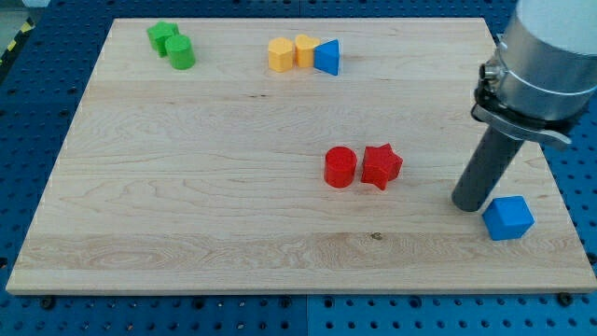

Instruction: Slide the blue cube to the bottom right corner

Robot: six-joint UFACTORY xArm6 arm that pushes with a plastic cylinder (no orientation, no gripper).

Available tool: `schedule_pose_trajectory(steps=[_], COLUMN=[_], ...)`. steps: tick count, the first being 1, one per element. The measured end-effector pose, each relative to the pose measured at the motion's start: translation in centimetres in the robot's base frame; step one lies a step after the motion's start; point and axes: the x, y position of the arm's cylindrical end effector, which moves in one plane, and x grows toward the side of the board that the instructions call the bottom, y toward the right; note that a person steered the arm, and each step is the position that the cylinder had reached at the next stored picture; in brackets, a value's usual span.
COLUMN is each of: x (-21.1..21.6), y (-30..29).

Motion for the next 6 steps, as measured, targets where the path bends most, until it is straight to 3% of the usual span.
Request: schedule_pose_trajectory(steps=[6], x=[2.8], y=[2.6])
